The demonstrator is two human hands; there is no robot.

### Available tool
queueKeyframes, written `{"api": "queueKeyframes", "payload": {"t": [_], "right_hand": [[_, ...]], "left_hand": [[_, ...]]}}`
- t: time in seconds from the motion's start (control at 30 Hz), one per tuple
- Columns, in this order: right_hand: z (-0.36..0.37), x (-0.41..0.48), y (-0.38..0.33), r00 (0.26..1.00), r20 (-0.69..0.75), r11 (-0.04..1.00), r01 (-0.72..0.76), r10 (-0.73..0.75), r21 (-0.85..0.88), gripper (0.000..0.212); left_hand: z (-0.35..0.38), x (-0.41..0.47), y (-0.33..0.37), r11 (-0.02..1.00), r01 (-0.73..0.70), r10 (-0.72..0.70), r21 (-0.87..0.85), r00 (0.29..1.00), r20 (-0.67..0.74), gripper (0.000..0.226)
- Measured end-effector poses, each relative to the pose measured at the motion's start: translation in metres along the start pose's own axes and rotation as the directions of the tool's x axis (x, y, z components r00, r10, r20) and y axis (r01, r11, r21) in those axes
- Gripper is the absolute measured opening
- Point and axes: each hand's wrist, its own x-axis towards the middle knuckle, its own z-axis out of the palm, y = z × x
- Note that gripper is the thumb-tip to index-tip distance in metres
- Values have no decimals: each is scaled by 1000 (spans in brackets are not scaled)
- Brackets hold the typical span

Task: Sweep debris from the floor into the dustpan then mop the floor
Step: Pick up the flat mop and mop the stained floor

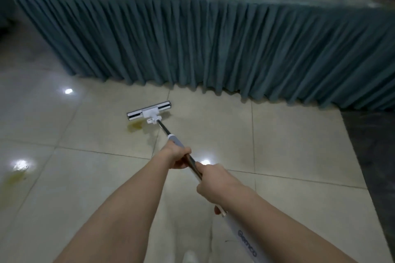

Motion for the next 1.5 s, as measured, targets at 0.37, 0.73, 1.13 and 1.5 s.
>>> {"api": "queueKeyframes", "payload": {"t": [0.37, 0.73, 1.13, 1.5], "right_hand": [[-71, 89, 20, 972, 205, 965, 155, -111, -212, 39], [-75, 129, 15, 955, 290, 975, 120, -61, -189, 58], [-63, 179, -61, 960, 277, 986, 88, -45, -142, 55], [-30, 276, -183, 971, 239, 991, 61, -32, -116, 54]], "left_hand": [[19, 52, 34, 951, 120, -167, -285, 975, -147, 34], [24, 89, 35, 898, 148, -229, -414, 961, -152, 39], [-54, 124, 52, 934, 110, -189, -339, 960, -208, 52], [-193, 205, 70, 942, 81, -156, -327, 965, -211, 68]]}}
